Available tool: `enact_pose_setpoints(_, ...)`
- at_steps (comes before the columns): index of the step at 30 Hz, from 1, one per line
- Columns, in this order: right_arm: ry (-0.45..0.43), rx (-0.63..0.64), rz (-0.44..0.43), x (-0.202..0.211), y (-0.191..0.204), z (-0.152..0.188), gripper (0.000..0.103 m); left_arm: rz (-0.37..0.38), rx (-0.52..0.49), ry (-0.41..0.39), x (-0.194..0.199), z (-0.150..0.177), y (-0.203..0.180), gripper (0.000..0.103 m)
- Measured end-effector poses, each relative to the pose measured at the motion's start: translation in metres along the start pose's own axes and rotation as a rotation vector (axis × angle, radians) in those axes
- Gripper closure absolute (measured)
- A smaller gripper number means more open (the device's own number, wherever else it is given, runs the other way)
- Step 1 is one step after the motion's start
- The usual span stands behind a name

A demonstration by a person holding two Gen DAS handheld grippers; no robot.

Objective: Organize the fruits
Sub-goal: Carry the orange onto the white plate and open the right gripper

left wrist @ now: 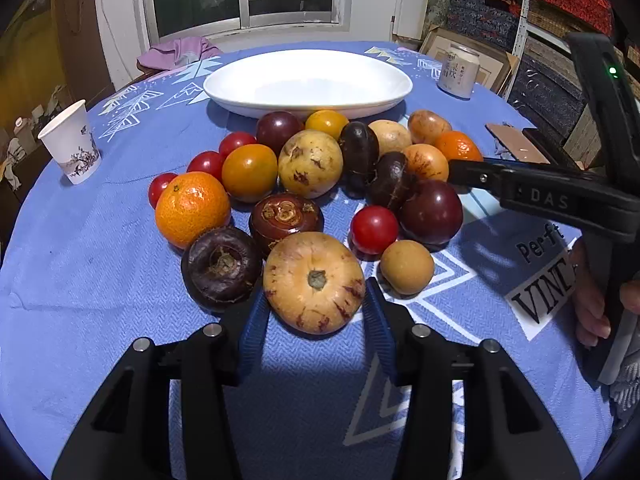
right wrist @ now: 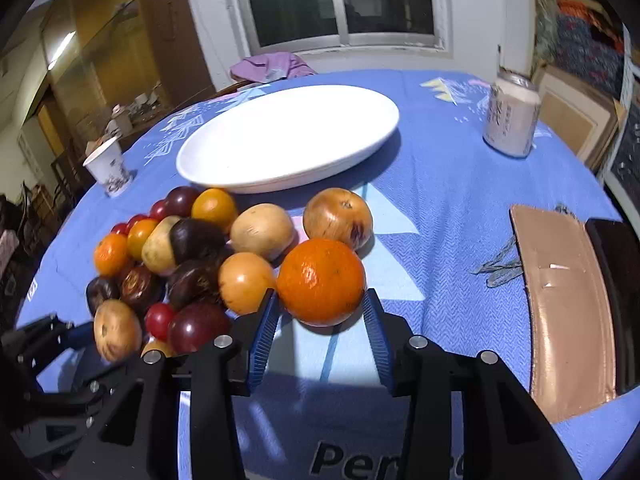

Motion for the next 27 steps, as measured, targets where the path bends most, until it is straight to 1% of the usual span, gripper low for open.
enact_pose_setpoints(5, 0.001, 0.002, -0.001, -0.002, 0.000, -0.001, 0.056, 0.001, 0.003, -0.002, 0.000, 0.000, 0.000, 0.055)
enact_pose_setpoints(6, -0.002, 0.006, 0.001, -0.002, 0.000, 0.000, 0.056, 0.004, 0.007, -0.006, 0.001, -0.001, 0.001, 0.055)
enact_pose_setpoints(7, -0.003, 0.010, 0.003, -0.002, 0.001, 0.000, 0.057, 0.012, 0.014, -0.010, 0.002, -0.001, 0.002, 0.058)
enact_pose_setpoints(10, -0.008, 0.023, 0.010, -0.001, 0.002, 0.001, 0.058, 0.037, 0.029, -0.019, 0.003, -0.001, 0.005, 0.059)
enact_pose_setpoints(12, -0.008, 0.022, 0.005, 0.001, 0.001, 0.002, 0.058, 0.041, 0.021, -0.029, 0.005, -0.001, 0.004, 0.059)
enact_pose_setpoints(16, -0.021, 0.008, 0.001, 0.008, -0.003, 0.004, 0.058, 0.012, -0.001, -0.088, 0.018, -0.003, 0.001, 0.059)
enact_pose_setpoints(20, -0.072, -0.015, 0.009, 0.024, -0.010, 0.004, 0.058, 0.001, 0.022, -0.163, 0.039, -0.007, 0.004, 0.059)
enact_pose_setpoints(22, -0.108, -0.018, 0.013, 0.034, -0.012, 0.002, 0.058, 0.000, 0.047, -0.180, 0.047, -0.014, 0.008, 0.059)
enact_pose_setpoints(24, -0.143, -0.020, 0.009, 0.047, -0.012, -0.005, 0.058, -0.012, 0.052, -0.178, 0.051, -0.029, 0.013, 0.059)
enact_pose_setpoints(27, -0.176, -0.011, 0.017, 0.059, -0.012, -0.029, 0.058, -0.027, 0.052, -0.183, 0.056, -0.060, 0.020, 0.059)
Point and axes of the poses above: each gripper's, at about its wrist camera, not at the fingertips, and x roughly against the way its jaws point, y to its left, z to its underside, the point moved 4 cm from there along -x, roughly the way its jaws point, and after that the axes turned 10 degrees about z, right-handed, at the moved point
